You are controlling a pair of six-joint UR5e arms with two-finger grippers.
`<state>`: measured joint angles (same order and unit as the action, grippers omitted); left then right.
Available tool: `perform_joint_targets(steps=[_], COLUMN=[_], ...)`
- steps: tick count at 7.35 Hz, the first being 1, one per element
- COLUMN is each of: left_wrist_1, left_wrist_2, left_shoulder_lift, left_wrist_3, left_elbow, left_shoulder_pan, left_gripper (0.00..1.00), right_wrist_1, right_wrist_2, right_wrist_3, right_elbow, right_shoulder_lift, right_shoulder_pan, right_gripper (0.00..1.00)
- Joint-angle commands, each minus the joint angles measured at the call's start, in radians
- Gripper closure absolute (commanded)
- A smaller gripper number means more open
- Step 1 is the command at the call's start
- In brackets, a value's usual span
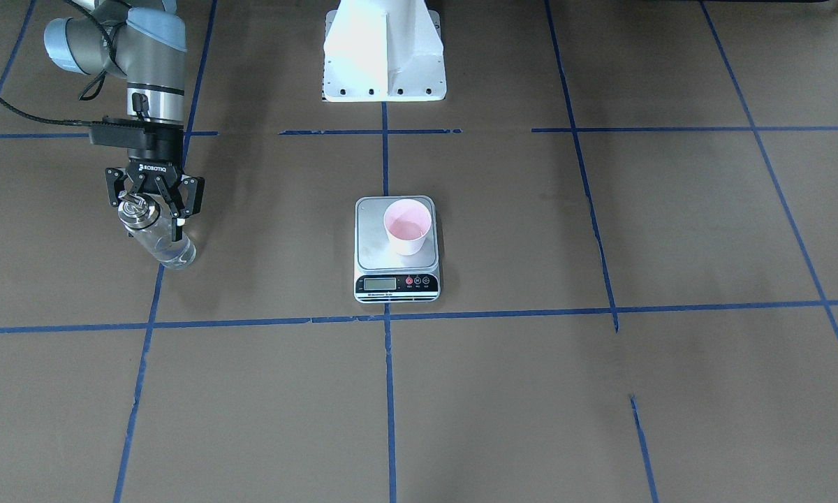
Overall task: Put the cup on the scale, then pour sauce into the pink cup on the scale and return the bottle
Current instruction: 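Lower the bottle onto the table with the right gripper and release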
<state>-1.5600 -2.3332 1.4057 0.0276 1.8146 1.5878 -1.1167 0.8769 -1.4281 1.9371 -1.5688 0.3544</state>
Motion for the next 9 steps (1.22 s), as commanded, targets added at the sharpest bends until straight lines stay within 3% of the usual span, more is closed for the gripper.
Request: perform_joint_targets(steps=[1,4,5,9], left_wrist_1=[0.0,0.0,0.0,0.002], left_wrist_2=[0.0,0.0,0.0,-0.002], left_shoulder_lift=[-0.001,0.001,0.001,0.003], left_wrist_3=[0.0,0.0,0.0,0.0], left_elbow=[0.0,0.002,0.002,0.002], left_shoulder_pan=[0.0,0.0,0.0,0.0], left_gripper=[0.0,0.0,0.0,0.0], right_wrist_1=[0.0,0.0,0.0,0.0], right_wrist_2=[-0.006,-0.006,-0.006,-0.007], right_wrist_3=[-0.002,-0.002,-0.002,0.0], right_elbow=[-0.001,-0.004,-0.006,-0.004], right_shoulder_lift=[0.001,0.003,0.003,0.006], right_shoulder_pan=[-0.003,-0.003,-0.003,-0.003], right_gripper=[0.39,0.23,0.02,0.0])
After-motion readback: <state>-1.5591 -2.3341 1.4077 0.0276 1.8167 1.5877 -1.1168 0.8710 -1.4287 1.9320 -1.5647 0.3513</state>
